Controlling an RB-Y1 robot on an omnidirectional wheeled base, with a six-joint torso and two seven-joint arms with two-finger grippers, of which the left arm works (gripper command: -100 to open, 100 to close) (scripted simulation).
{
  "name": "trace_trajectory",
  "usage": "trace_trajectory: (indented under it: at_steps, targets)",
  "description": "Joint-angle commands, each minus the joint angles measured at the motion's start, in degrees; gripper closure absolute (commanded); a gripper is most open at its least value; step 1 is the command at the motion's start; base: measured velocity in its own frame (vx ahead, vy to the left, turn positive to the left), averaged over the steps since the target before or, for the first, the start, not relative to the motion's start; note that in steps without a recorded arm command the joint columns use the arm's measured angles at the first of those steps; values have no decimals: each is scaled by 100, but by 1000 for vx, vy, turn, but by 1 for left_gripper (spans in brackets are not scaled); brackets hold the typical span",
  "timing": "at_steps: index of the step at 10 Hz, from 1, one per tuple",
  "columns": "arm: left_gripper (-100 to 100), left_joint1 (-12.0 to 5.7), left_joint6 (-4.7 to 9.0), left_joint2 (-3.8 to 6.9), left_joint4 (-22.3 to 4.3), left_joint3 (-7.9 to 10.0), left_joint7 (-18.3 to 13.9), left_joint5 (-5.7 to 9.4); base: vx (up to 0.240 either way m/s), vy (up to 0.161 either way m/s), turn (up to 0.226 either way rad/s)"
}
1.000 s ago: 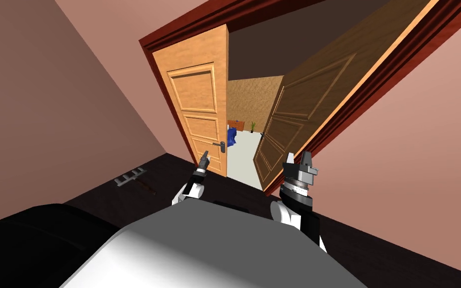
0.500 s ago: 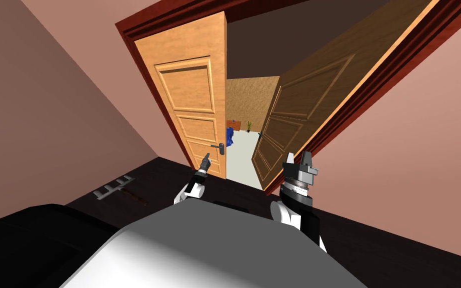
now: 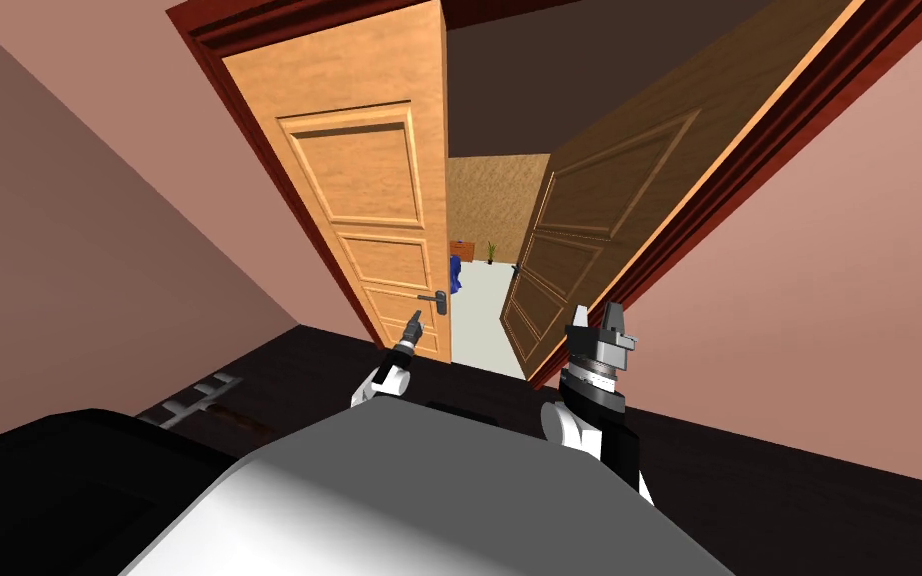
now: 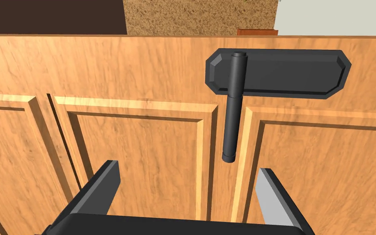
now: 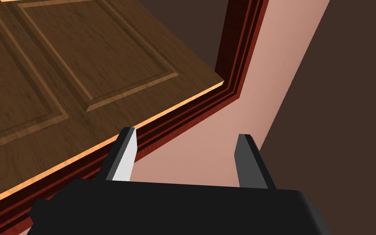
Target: Push the door open
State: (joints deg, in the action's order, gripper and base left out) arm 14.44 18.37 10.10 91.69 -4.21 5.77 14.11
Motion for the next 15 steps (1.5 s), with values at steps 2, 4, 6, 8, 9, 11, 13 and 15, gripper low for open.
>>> trace_trajectory:
  at_steps: [2, 4, 6, 8, 9, 11, 13, 15]
  targets:
    - [-100, -110, -107, 31, -289, -43, -7, 105, 97, 128, -113]
    - [-100, -192, -193, 66, -505, -74, -18, 193, 89, 133, -126]
    - [-100, -204, -131, 65, -521, -43, -38, 163, 80, 43, -27]
    - [-100, -262, -122, 47, -596, -16, -42, 153, 187, 11, -23]
    - [-100, -306, -116, 34, -653, 5, -46, 146, 171, 8, -30]
    - [-100, -394, -102, 7, -766, 47, -52, 131, 185, -5, -29]
    - [-100, -466, -91, -15, -859, 81, -58, 119, 214, 31, -23]
    - [100, -439, -97, -5, -824, 70, -58, 124, 41, 10, 0]
